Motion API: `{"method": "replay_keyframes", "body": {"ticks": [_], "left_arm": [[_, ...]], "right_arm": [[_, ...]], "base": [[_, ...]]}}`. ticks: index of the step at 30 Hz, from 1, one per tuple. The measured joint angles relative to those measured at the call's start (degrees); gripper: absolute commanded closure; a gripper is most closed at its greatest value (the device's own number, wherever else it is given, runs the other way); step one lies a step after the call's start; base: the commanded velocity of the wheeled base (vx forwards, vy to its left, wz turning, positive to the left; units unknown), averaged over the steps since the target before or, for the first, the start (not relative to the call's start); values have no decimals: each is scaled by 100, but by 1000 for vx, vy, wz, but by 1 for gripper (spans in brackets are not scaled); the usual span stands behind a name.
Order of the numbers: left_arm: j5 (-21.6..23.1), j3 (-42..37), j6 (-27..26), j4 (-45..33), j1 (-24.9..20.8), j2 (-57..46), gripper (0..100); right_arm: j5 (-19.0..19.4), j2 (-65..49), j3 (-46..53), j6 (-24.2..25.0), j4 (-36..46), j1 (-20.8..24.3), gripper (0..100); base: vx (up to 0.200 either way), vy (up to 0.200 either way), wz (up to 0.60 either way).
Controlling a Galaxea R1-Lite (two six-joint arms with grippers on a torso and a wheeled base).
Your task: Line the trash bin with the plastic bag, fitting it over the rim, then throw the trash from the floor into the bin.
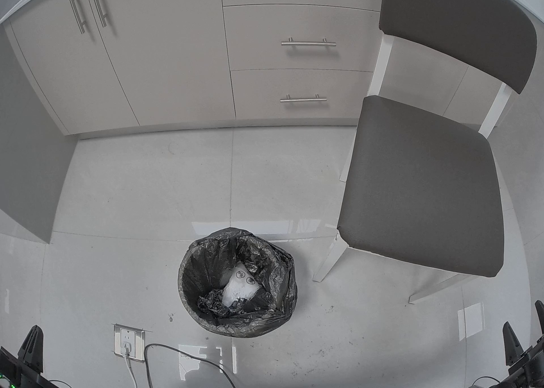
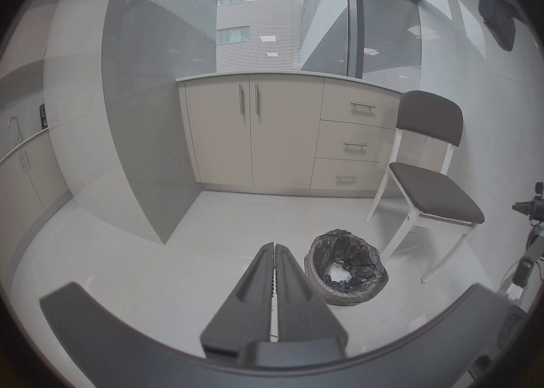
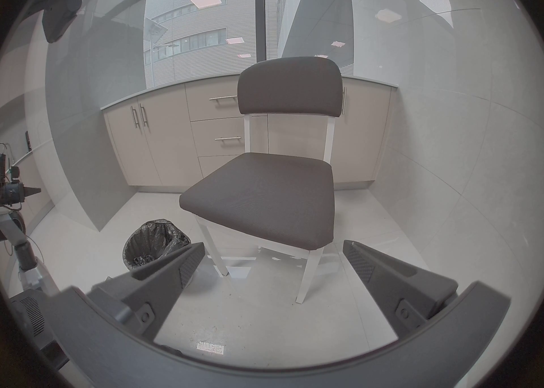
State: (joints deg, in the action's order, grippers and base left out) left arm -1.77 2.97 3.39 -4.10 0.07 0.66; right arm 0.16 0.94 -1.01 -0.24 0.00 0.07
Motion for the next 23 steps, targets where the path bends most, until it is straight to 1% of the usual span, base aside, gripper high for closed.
{"method": "replay_keyframes", "body": {"ticks": [1,6,14,23], "left_arm": [[18,-20,-11,29,0,0,100],[119,-141,-407,176,-18,0,100],[150,-193,-195,273,-10,11,100],[148,-199,-321,334,-7,9,100]], "right_arm": [[-2,0,0,0,0,0,0],[0,0,0,4,0,0,0],[0,0,0,2,0,0,0],[0,0,0,2,0,0,0]], "base": [[0,0,0],[0,0,0],[0,0,0],[0,0,0]]}}
